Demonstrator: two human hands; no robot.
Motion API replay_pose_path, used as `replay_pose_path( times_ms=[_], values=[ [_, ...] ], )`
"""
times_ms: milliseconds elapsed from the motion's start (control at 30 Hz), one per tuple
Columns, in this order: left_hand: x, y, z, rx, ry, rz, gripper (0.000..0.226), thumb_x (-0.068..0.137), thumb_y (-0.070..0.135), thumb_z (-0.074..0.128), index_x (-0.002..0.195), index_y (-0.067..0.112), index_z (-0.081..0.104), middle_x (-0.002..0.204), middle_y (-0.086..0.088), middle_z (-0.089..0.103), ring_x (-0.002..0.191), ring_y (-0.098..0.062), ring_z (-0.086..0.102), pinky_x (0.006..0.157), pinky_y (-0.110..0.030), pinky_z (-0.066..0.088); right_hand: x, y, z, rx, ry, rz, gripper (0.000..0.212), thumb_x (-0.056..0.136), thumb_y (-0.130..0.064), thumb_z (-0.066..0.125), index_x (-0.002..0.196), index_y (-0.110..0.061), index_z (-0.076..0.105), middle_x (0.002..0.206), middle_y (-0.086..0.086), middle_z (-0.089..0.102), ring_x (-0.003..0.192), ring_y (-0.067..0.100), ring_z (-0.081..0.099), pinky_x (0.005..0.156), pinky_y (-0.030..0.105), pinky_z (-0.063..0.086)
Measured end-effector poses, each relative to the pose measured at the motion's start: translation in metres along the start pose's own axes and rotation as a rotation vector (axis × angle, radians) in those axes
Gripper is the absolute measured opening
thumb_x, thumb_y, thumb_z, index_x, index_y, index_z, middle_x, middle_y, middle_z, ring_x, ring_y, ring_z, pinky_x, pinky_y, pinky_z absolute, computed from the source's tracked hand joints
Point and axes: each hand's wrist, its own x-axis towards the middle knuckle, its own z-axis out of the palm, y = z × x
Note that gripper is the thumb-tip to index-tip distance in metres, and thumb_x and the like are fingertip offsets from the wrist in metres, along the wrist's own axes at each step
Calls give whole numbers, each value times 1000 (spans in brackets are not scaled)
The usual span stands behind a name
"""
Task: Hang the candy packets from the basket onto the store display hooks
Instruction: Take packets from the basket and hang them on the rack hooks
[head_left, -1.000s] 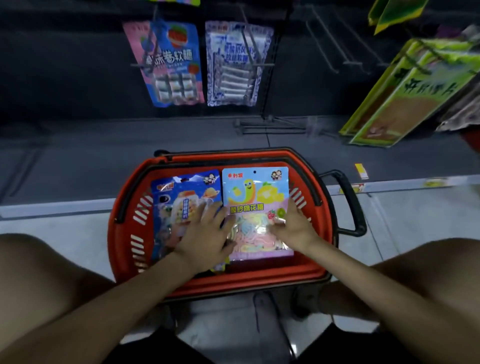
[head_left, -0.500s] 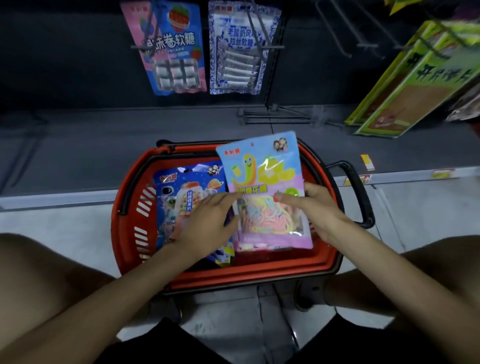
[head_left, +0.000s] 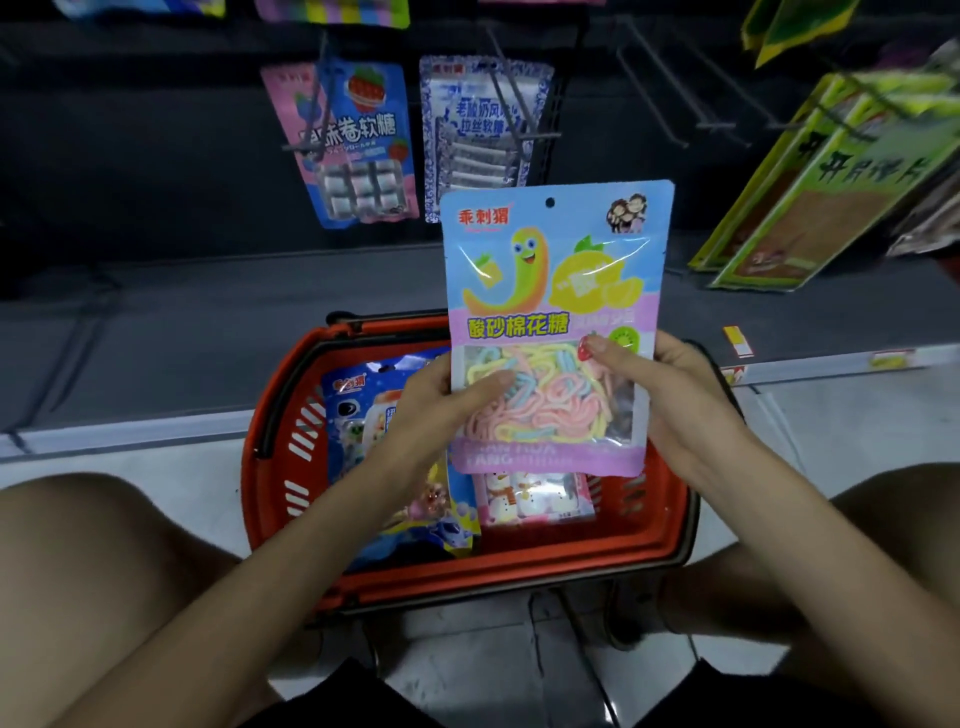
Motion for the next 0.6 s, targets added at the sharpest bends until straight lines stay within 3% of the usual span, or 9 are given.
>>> replay_pose_path(
  times_ms=[100,200,267,367,500,600],
  values=[
    [-4,7,3,-80,10,32,30,90,13,77,119,7,71,110,-5,80,100,-25,78,86,-38,65,-2,-6,7,-23,3,-28,19,94,-9,73,109,1,66,60,-10,68,53,3,65,52,20,52],
    [-8,16,4,-126,55,62,32,89,12,79,119,6,70,109,-10,80,98,-31,78,81,-42,65,-4,-11,18,-92,49,-107,26,92,-14,77,115,-4,71,98,4,81,89,16,78,77,32,59],
    [-10,23,2,-107,85,104,31,89,13,79,118,6,71,109,-10,80,99,-31,78,82,-44,64,-5,-13,24,-125,58,-172,28,91,-15,78,117,-8,70,110,6,80,102,21,77,84,37,61],
    [-13,35,-4,-38,138,191,28,89,16,81,115,8,75,108,-9,80,99,-30,78,85,-46,63,-6,-18,35,-173,72,-264,39,88,-11,81,123,-11,64,112,4,78,98,14,76,76,25,59],
    [-24,54,-16,27,226,290,19,90,16,80,107,9,76,101,-6,81,93,-27,79,78,-43,65,-9,-26,53,-279,23,-368,61,84,-6,86,135,-20,56,120,-4,73,102,7,73,85,24,60],
    [-33,70,-24,78,277,382,16,91,12,80,106,11,75,98,-3,81,90,-21,79,72,-36,63,-13,-37,69,-340,20,-456,66,83,-11,87,139,-23,54,109,-9,72,90,3,69,82,25,58]
  ],
)
